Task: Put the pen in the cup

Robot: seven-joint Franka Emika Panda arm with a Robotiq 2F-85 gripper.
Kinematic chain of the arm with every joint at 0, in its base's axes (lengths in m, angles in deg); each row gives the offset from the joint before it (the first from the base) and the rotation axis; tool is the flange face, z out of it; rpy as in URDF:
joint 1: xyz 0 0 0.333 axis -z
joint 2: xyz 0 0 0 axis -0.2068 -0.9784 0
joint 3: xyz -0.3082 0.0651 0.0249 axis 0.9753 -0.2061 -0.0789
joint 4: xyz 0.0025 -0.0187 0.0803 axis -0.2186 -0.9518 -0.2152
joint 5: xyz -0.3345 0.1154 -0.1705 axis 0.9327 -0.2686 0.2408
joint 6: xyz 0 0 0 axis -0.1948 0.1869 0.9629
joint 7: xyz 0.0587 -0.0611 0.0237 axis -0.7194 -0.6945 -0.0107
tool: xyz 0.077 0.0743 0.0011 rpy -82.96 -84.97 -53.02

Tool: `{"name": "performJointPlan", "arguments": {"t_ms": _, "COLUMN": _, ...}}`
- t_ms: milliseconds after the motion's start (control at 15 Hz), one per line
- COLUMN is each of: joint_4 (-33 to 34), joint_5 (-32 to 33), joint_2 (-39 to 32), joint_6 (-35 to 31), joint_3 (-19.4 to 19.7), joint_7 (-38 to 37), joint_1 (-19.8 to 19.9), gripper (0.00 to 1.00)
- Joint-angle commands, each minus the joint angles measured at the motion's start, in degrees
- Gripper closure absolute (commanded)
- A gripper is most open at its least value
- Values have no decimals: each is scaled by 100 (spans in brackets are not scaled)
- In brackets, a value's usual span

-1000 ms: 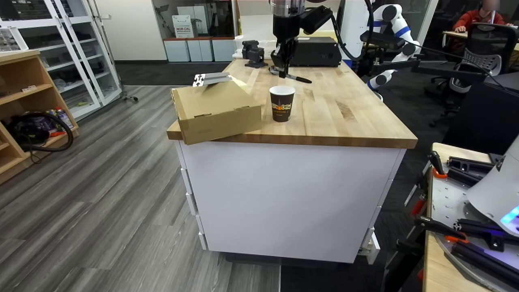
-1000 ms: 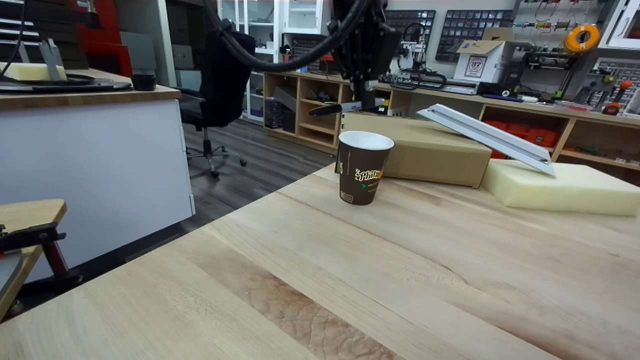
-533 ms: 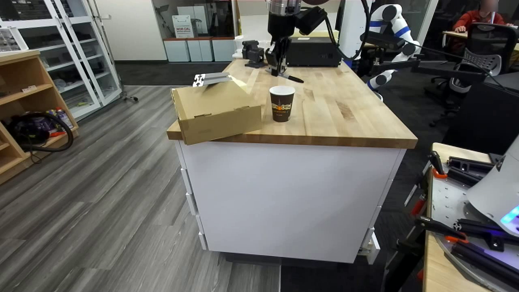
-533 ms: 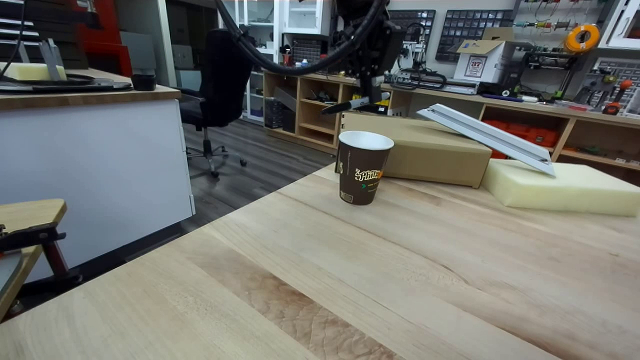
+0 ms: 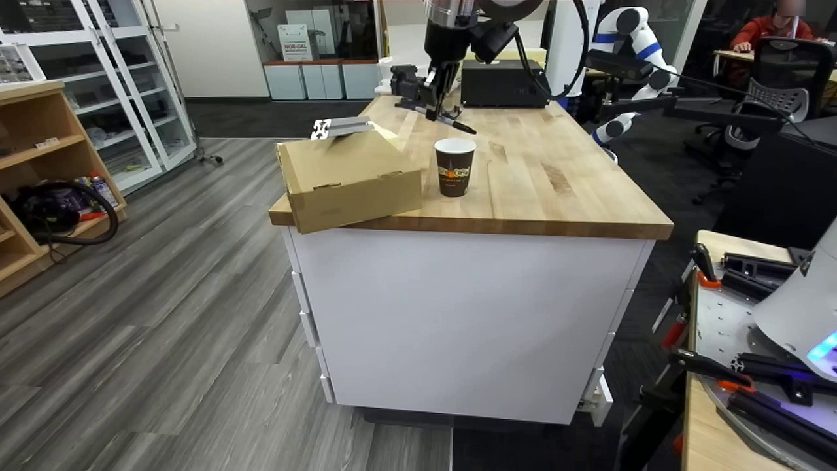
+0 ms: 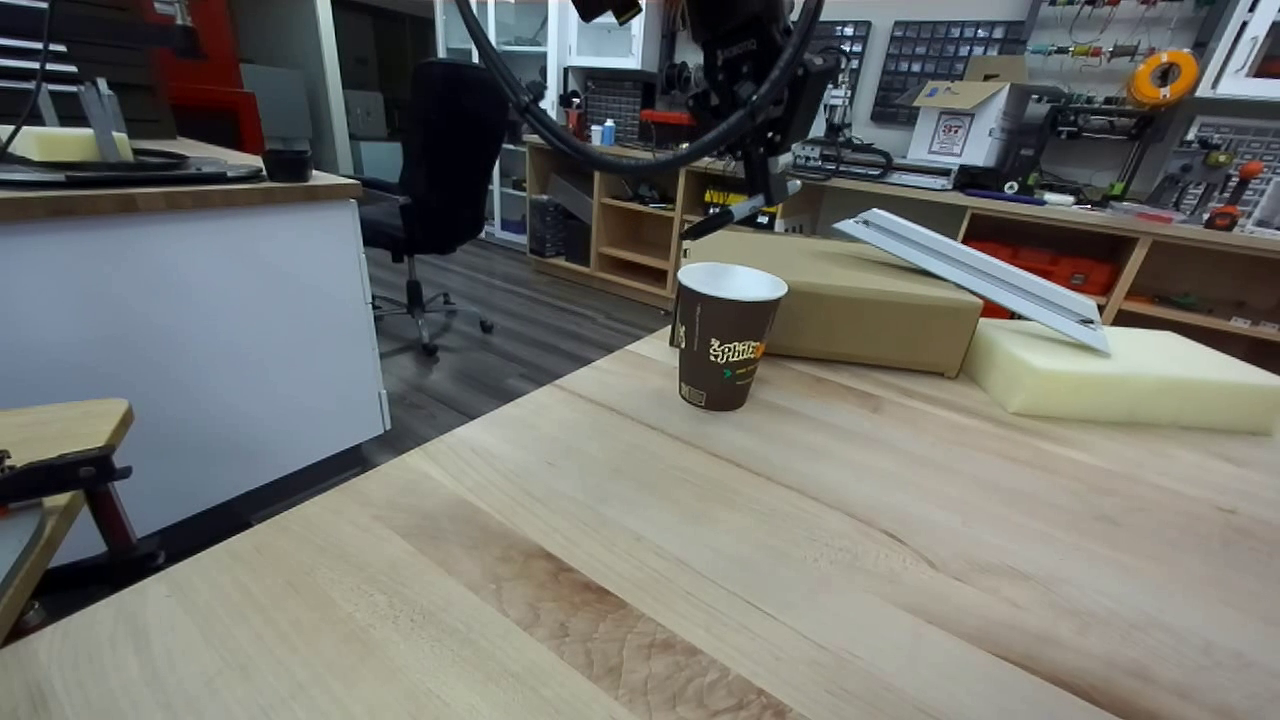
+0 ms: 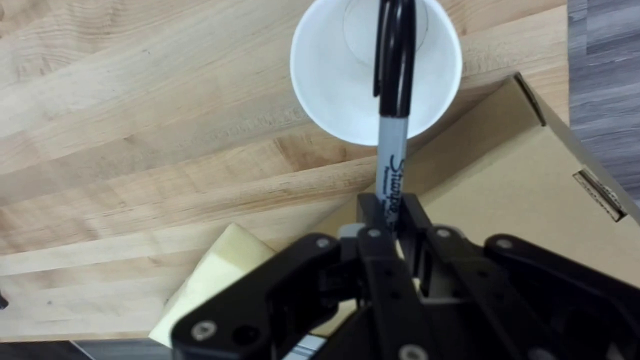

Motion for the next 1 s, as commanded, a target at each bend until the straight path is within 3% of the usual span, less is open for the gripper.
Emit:
{"name": "performJointPlan", "arguments": {"t_ms": 0, "joint_4": -165, "joint_5": 166, "joint_2": 63, "joint_6": -415, "joint_3": 123, "joint_7": 78, "joint_1": -42, "gripper": 93}}
{"name": "performJointPlan", "arguments": {"t_ms": 600, "joint_4": -786, "joint_5": -141, "joint_2": 282, "joint_6": -1356, "joint_3": 314, "joint_7": 553, "joint_1": 219, "gripper": 93}}
{"name": "performJointPlan", "arguments": {"t_ms": 933, "joint_4": -708, "joint_5": -212, "joint_2": 187, "joint_6": -1190, "joint_3": 346, "joint_7": 655, "joint_1": 241, "gripper": 93}}
